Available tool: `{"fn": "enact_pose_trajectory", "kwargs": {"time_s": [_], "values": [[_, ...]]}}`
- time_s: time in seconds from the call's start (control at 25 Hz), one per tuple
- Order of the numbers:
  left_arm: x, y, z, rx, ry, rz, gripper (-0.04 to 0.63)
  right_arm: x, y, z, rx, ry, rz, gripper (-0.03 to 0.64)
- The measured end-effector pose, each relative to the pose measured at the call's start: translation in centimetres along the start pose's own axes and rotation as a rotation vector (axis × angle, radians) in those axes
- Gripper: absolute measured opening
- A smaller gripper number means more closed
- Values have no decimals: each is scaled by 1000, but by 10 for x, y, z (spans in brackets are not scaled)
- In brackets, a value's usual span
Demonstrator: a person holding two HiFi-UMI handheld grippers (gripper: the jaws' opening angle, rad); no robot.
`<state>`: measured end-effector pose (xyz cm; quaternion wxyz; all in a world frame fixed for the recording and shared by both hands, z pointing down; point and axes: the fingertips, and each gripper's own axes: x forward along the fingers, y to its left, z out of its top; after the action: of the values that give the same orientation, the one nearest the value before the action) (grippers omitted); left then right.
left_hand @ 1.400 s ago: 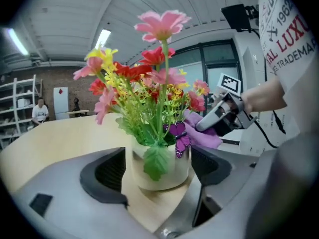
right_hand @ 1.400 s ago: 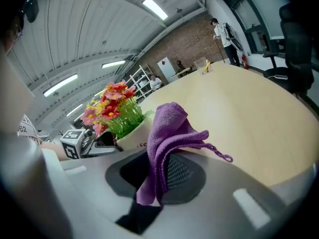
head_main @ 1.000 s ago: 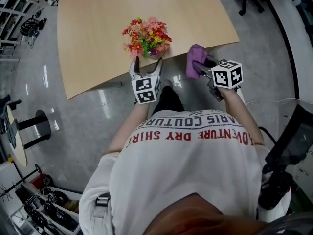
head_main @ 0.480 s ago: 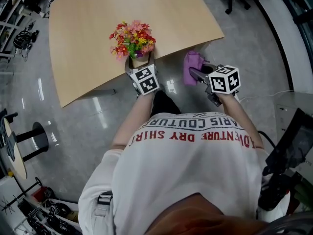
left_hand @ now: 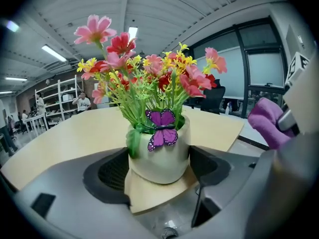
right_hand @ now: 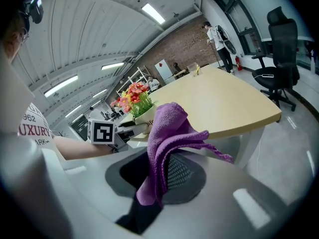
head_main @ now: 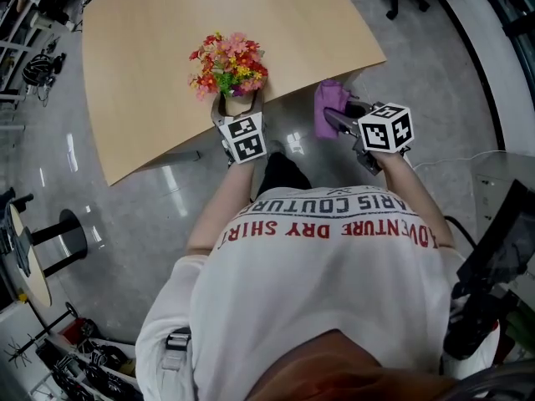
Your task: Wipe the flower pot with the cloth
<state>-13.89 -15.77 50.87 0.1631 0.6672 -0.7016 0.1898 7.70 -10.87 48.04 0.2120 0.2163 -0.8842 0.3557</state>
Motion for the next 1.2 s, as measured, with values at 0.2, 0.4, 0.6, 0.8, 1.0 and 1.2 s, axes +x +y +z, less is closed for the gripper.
{"fn": "enact_pose_trajectory", "kwargs": {"time_s": [0.2,0.4,0.6,0.8,1.0,1.2], "values": [[-12,9,9,62,-5,-127,387,16,17,26,-1,-8,29,51],[11,1,2,163,12,-284,387,54,-6,46,18,-13,72,51],[35,-3,5,256,6,-460,387,95,-27,73,31,-5,99,51],[43,2,7,297,5,-555,387,122,-31,96,44,-10,118,51],[53,1,4,322,-4,-599,387,134,-38,109,25,-25,151,51],[50,2,8,331,-3,-638,387,140,-29,126,9,-35,175,51]]}}
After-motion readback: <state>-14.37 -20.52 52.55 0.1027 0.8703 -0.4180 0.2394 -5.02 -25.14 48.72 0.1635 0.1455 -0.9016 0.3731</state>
